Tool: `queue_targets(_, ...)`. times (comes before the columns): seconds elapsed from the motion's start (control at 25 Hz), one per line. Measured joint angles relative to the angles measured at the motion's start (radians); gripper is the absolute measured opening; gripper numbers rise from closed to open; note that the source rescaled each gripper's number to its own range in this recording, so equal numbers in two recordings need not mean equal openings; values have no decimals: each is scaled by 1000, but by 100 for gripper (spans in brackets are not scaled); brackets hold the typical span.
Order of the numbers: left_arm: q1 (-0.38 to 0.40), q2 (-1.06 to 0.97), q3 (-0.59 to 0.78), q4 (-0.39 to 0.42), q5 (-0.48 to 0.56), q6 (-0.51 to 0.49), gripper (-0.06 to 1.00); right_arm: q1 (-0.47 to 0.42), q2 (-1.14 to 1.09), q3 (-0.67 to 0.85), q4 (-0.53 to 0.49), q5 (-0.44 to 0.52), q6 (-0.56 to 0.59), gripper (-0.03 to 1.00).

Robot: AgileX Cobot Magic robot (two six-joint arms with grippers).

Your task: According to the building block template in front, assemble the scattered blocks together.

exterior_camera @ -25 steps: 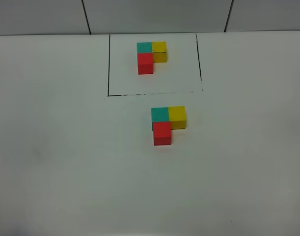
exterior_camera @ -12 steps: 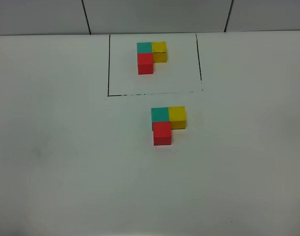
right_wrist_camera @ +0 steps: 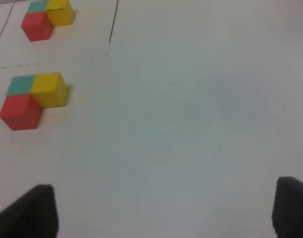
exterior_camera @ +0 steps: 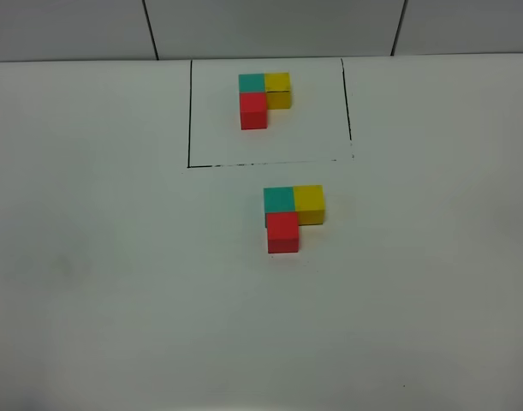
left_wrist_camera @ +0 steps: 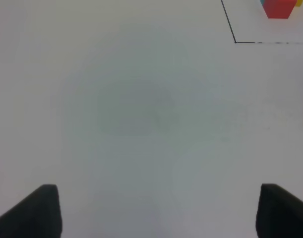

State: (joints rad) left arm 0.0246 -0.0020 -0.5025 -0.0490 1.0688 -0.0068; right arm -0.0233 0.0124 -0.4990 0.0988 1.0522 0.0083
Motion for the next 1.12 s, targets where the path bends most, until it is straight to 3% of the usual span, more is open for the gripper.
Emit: queue_targets(1.12,0,0,0,0,0,1,74,0,0,0,0,0,-1,76)
